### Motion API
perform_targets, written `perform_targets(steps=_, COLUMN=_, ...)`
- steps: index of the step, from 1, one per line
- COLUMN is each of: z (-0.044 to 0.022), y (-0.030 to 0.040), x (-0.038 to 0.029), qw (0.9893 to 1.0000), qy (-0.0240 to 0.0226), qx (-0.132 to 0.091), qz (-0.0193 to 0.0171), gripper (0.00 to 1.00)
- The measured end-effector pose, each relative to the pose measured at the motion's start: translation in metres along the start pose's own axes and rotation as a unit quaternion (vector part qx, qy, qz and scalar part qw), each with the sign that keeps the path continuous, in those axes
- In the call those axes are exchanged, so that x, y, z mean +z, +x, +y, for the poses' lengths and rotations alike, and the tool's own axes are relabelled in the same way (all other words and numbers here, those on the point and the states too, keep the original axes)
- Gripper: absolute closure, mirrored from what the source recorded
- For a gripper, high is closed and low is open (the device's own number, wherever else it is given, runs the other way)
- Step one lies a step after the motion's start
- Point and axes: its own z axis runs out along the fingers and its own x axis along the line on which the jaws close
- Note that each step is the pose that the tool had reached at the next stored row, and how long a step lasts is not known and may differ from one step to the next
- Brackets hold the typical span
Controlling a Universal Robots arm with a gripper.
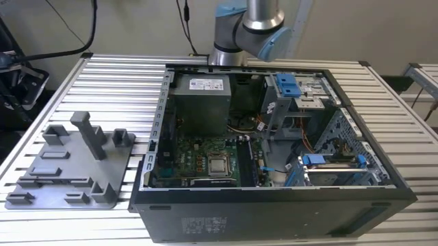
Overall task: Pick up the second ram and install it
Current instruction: 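Pick up the second ram and move it above second insertion slot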
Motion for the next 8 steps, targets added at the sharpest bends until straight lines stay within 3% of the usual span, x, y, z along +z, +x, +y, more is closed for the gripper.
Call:
perform_targets(steps=4, z=-0.0001, y=0.0000, x=0.0000, qw=0.9994, qy=0.0005, qx=-0.033, qz=0.0015, gripper=0.89)
perform_targets(steps=8, z=0.0000, y=0.0000, x=0.0000, qw=0.9976, qy=0.0010, qx=-0.069, qz=0.0031, gripper=0.89)
